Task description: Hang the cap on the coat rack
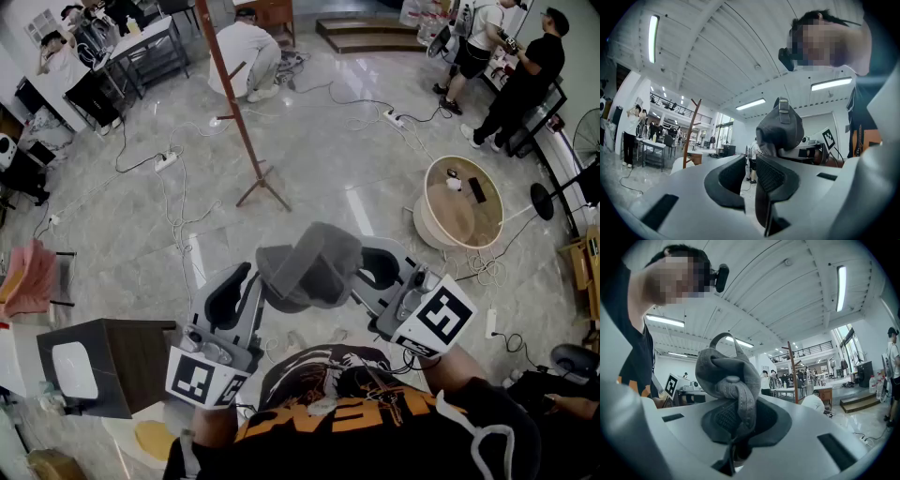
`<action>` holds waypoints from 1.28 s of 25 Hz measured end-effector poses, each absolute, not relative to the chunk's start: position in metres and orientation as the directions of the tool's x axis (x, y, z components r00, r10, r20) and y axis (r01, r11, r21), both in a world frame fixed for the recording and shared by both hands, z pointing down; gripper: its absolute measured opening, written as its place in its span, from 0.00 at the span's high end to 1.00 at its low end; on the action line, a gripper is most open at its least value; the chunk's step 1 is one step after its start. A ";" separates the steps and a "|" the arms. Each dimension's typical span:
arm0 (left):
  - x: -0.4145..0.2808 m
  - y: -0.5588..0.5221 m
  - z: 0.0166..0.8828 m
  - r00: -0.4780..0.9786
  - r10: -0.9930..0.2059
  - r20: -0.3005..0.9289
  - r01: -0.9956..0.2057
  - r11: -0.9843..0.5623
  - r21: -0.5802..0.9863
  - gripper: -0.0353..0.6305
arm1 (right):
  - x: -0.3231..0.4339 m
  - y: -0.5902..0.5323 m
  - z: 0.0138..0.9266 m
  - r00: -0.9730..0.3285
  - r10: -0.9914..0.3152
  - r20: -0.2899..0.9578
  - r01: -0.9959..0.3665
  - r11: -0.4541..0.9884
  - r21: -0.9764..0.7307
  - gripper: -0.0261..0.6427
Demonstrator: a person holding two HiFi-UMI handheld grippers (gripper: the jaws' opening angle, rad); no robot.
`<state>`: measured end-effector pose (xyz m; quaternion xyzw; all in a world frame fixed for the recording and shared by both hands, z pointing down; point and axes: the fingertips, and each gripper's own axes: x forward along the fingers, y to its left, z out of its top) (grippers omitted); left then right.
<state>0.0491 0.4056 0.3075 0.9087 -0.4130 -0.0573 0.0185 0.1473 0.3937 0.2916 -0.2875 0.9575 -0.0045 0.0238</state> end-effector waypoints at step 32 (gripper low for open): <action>-0.050 0.379 0.304 0.668 -0.734 -0.119 -0.731 -0.678 0.077 0.82 | 0.054 0.366 0.293 -0.787 -0.616 -0.018 -0.615 0.787 -0.039 0.89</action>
